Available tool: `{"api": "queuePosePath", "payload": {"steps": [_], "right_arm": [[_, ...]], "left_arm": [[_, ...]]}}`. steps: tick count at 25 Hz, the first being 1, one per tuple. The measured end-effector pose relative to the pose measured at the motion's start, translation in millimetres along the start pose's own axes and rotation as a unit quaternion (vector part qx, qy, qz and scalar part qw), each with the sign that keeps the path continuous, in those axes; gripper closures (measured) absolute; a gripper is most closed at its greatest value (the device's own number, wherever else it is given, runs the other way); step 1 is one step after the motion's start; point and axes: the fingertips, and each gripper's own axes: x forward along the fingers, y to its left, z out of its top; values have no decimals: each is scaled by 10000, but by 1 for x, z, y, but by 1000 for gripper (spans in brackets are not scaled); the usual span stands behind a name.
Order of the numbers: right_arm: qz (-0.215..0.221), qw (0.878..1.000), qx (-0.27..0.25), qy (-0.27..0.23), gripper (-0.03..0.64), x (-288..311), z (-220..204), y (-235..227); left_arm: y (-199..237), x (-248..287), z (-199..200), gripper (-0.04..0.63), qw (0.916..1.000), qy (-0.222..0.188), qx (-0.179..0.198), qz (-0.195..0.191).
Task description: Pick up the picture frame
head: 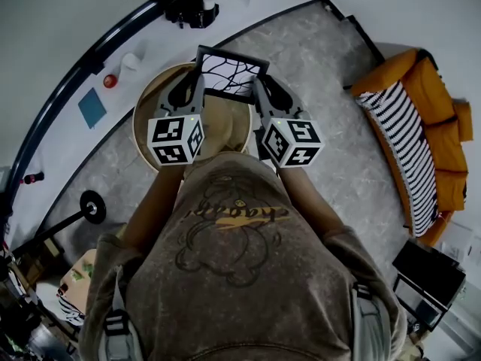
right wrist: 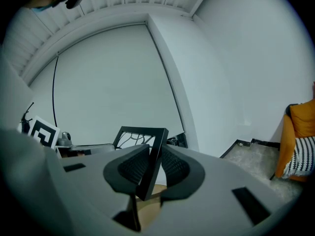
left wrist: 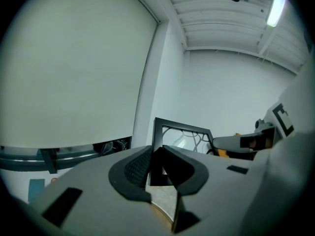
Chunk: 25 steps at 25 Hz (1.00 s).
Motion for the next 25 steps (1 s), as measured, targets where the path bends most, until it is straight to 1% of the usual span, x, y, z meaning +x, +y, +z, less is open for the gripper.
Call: {"api": "queuePosePath", "payload": {"steps": [7,25], "right_arm": [[-33,10000,6,-28,529,0,1,-1],[-17,10000,50,28,531,-2,-1,-2]], "left_arm": [[-1,-1,-6,514,9999,89,-39,-69],[-2,-1,-9,514,9998,171,-77,-74]]}}
